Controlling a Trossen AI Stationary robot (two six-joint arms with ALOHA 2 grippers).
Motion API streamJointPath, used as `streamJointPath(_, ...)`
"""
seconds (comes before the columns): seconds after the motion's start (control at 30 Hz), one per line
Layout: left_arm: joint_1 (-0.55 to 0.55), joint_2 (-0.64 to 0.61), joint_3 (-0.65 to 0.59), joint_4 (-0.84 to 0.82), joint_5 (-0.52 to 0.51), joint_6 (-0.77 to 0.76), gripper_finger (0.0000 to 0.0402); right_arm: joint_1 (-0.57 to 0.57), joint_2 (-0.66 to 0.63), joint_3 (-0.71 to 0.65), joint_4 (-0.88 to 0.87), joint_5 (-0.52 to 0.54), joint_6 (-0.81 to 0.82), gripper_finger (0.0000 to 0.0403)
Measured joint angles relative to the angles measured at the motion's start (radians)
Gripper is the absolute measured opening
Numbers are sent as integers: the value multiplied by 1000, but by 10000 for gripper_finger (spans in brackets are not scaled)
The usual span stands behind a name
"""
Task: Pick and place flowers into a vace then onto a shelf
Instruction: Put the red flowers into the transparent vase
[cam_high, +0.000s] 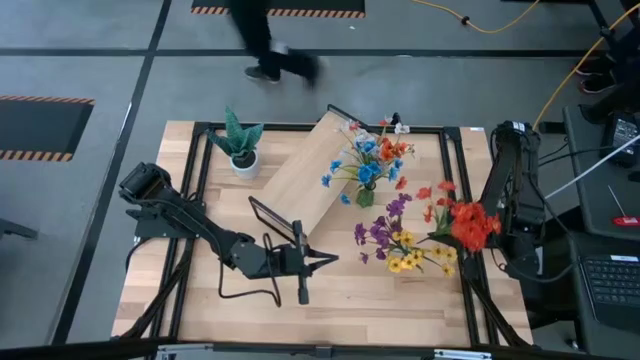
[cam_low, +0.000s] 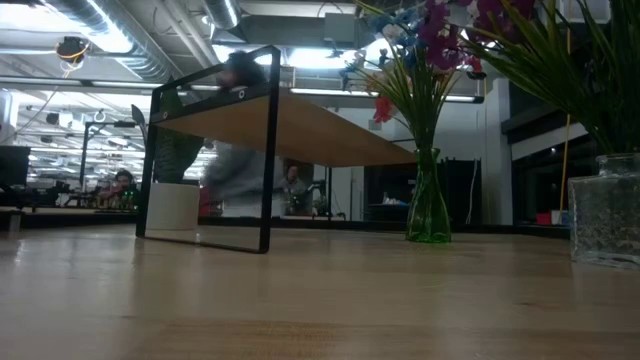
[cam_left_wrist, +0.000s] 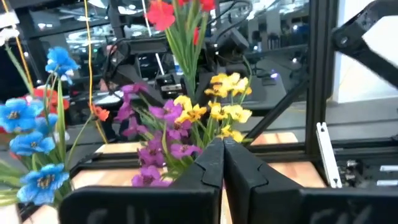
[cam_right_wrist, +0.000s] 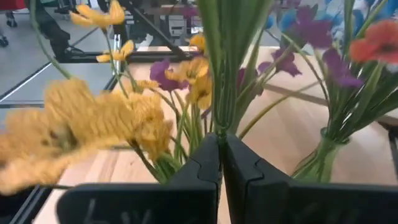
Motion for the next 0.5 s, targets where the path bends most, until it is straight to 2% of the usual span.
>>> streamJointPath(0.5,-6,0,0,17,-27,-8,2,-24,1,-199,323,53,-37,2)
